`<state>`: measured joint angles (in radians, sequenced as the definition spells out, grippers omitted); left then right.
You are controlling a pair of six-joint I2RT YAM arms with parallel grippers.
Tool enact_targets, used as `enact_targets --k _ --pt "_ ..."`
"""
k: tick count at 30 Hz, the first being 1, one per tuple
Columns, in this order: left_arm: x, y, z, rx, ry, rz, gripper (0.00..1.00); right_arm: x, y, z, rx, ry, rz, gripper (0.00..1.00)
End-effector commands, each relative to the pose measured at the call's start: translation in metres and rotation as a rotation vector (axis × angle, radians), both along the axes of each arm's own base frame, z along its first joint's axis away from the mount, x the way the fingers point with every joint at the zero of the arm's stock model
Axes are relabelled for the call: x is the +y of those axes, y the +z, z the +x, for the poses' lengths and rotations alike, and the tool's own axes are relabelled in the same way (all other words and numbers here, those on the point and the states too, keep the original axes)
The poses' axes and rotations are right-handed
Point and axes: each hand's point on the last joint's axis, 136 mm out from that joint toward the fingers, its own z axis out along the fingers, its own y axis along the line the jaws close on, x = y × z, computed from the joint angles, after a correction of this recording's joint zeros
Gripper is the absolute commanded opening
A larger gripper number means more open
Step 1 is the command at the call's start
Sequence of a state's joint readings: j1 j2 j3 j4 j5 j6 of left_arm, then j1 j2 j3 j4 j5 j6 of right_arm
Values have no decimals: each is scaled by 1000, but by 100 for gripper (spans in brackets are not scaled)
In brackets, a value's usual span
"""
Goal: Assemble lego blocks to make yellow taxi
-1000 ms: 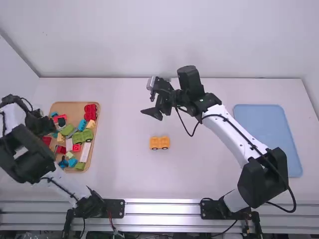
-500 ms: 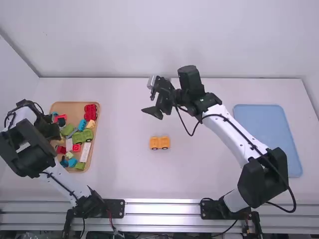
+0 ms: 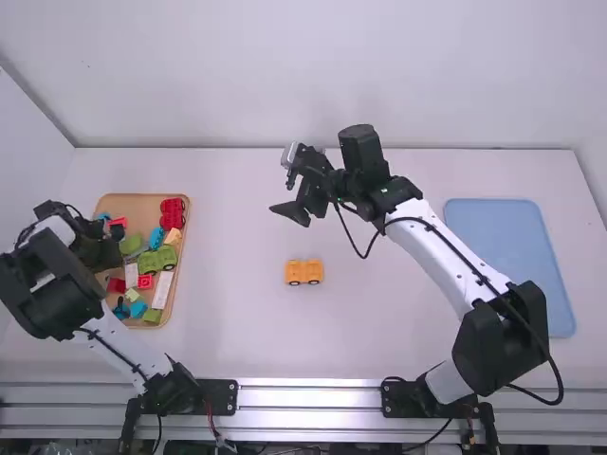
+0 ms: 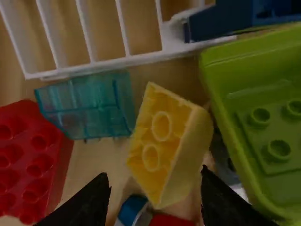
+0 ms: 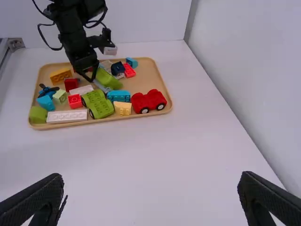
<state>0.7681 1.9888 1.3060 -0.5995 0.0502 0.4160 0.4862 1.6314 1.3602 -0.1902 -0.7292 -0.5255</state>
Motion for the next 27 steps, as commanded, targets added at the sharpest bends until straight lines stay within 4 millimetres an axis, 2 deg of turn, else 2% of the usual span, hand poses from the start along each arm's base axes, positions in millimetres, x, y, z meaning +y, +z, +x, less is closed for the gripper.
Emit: enact_targets --k 1,8,11,12,17,22,27 --pt "-8 -11 -1 -4 32 -27 53 3 14 3 -27 2 19 99" --pt "1 -14 10 -65 54 23 55 0 14 6 -25 -7 19 99" --pt "-1 -12 23 -122 -38 20 57 0 14 6 -25 -7 18 99" --pt "-3 -12 26 -140 -85 17 55 0 14 6 -24 -7 18 98" --pt "-5 -13 22 -119 -73 7 52 1 13 4 -22 -2 17 99" --pt "-3 -16 10 -64 12 11 45 1 14 4 -23 -2 17 99" --pt "2 -16 10 -62 18 34 36 0 13 5 -18 -4 15 98"
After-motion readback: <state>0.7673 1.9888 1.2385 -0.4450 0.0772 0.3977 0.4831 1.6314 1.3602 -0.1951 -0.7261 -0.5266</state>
